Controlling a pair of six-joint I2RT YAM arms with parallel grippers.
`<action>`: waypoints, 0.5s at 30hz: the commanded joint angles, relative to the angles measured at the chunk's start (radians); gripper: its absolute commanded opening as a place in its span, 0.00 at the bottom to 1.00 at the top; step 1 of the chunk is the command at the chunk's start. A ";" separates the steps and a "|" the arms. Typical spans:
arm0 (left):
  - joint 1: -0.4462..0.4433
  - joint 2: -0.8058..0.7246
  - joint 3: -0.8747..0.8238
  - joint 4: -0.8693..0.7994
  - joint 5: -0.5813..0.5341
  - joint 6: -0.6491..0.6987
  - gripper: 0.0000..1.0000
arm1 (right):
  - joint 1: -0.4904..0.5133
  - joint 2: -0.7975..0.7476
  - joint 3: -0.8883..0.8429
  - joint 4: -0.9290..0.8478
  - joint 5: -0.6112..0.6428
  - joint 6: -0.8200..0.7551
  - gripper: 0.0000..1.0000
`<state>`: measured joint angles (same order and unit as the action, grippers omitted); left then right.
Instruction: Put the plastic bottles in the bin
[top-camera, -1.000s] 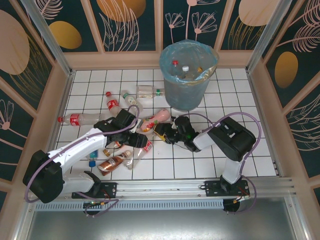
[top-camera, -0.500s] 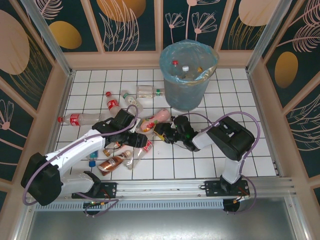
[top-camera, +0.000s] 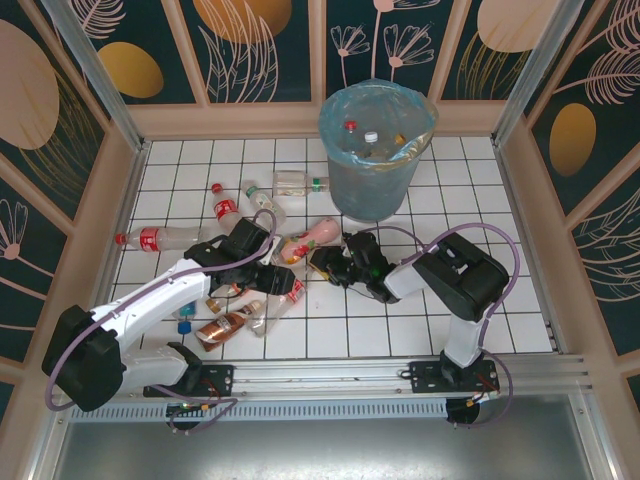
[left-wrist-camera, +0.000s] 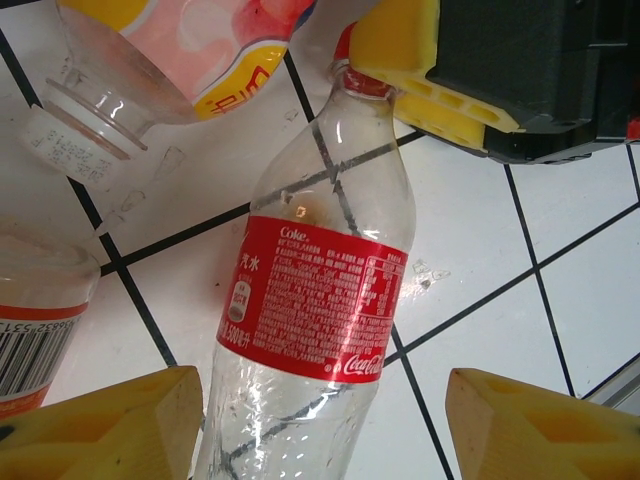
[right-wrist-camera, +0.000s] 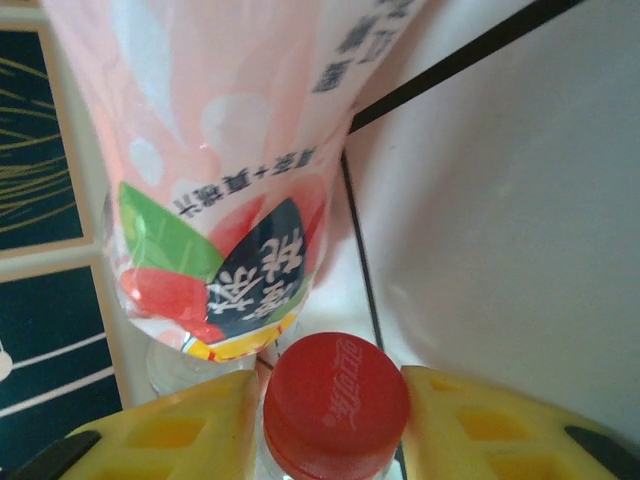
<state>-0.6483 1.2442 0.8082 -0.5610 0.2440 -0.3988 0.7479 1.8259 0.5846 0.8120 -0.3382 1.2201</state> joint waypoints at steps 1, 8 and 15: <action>-0.006 -0.020 0.031 -0.018 -0.020 -0.014 0.66 | 0.002 -0.044 -0.022 -0.017 0.061 -0.047 0.34; -0.006 -0.008 0.063 -0.045 -0.042 0.003 0.67 | -0.010 -0.117 -0.058 -0.011 0.082 -0.085 0.25; -0.005 -0.019 0.090 -0.057 -0.047 0.013 0.67 | -0.010 -0.257 -0.109 -0.066 0.127 -0.170 0.22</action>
<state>-0.6483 1.2442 0.8612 -0.5896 0.2058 -0.3973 0.7433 1.6405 0.5003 0.7734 -0.2638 1.1206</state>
